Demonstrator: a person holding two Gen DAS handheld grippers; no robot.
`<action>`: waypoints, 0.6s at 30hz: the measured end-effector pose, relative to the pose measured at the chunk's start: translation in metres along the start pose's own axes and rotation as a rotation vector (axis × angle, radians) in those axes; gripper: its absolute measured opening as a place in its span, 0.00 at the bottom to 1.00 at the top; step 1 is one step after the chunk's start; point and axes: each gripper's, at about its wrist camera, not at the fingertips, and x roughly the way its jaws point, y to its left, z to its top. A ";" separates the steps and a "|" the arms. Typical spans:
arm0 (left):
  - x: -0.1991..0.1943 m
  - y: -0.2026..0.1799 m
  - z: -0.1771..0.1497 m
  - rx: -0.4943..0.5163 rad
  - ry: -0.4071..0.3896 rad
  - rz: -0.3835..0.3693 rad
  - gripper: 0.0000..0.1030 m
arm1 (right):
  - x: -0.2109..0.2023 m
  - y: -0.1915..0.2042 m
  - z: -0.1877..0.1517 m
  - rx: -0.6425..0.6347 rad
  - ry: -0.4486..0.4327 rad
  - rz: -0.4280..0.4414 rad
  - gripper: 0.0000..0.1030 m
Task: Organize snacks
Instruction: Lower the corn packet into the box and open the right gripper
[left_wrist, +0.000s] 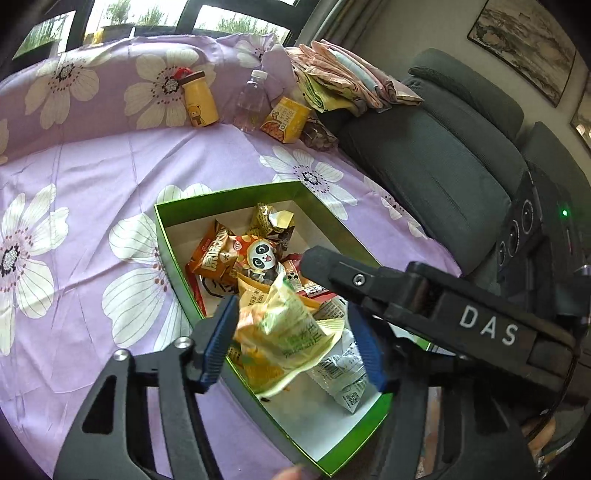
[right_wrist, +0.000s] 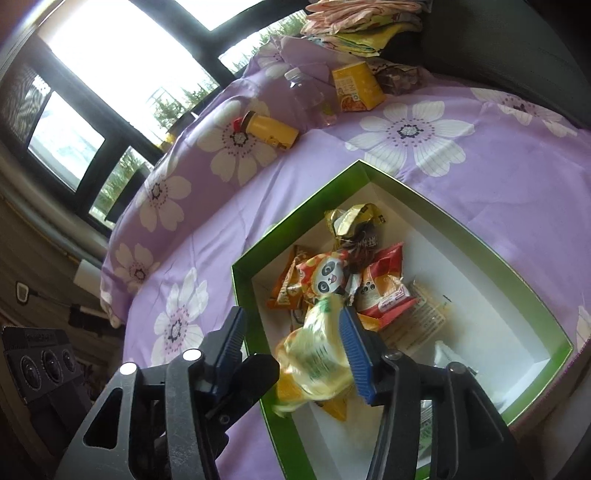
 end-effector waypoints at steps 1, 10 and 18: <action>-0.003 -0.003 0.000 0.015 -0.016 0.023 0.72 | -0.003 -0.001 0.000 0.003 -0.005 0.009 0.63; -0.024 -0.011 -0.003 0.044 -0.036 0.075 0.90 | -0.033 0.012 -0.002 -0.089 -0.122 -0.150 0.77; -0.042 -0.014 -0.005 0.036 -0.070 0.066 0.99 | -0.054 0.008 -0.001 -0.089 -0.183 -0.196 0.85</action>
